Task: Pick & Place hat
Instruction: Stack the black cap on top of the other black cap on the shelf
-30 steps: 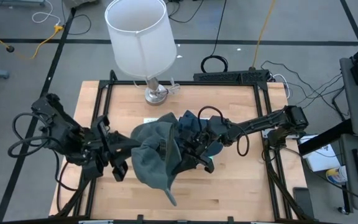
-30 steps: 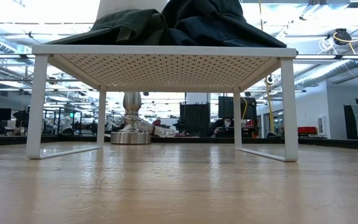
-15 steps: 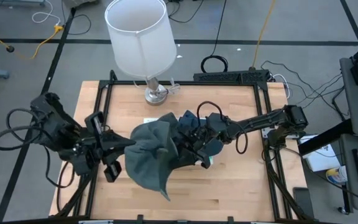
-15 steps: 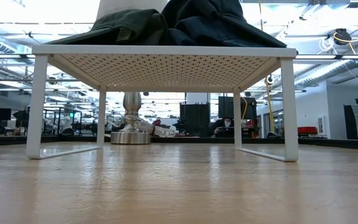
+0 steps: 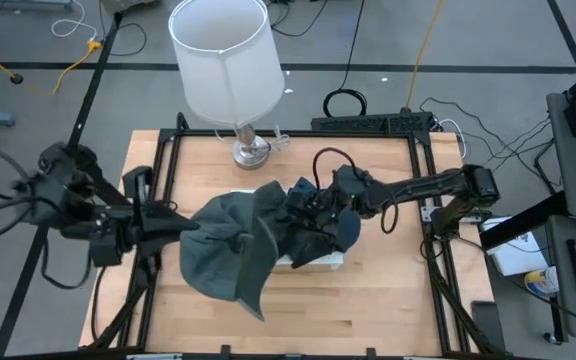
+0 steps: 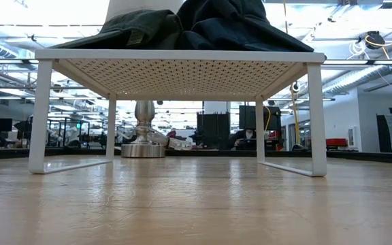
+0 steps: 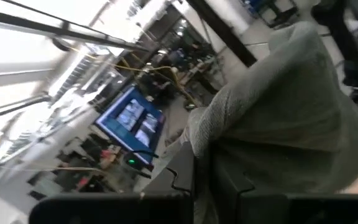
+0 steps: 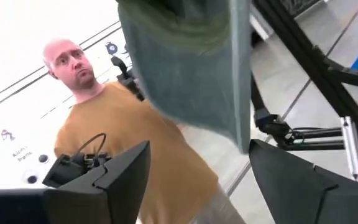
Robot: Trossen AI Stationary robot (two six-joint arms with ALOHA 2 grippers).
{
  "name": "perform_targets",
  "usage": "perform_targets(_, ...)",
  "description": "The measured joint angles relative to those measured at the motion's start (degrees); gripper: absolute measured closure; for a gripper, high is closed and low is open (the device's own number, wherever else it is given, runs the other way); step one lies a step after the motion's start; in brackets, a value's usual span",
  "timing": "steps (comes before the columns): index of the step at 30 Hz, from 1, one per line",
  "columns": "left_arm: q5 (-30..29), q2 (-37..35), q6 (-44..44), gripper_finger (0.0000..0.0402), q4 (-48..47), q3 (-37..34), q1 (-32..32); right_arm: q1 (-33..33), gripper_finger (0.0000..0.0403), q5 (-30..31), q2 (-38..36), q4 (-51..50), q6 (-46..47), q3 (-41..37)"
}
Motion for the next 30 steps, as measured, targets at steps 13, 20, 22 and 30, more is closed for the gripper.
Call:
perform_targets(13, 4.8, 0.0, -10.6, 0.0380, -23.8, 12.1, -1.6, -2.4, 0.0149, 6.2, -7.7, -10.1, -11.2, -0.5)
perform_targets(20, 5.8, 0.2, -11.9, 0.0380, -34.3, 12.8, 1.1, -2.4, 0.0149, 17.8, -16.0, -23.2, -26.5, -0.5)
perform_targets(22, 7.0, 0.2, -11.6, 0.0380, -37.2, 12.8, 2.6, -2.4, 0.0149, 20.7, -18.8, -26.6, -29.9, -0.5)
perform_targets(30, 10.5, 2.5, -4.0, 0.0380, -45.5, 12.8, 9.8, -2.4, 0.0149, 24.8, -27.4, -32.4, -34.5, -0.5)
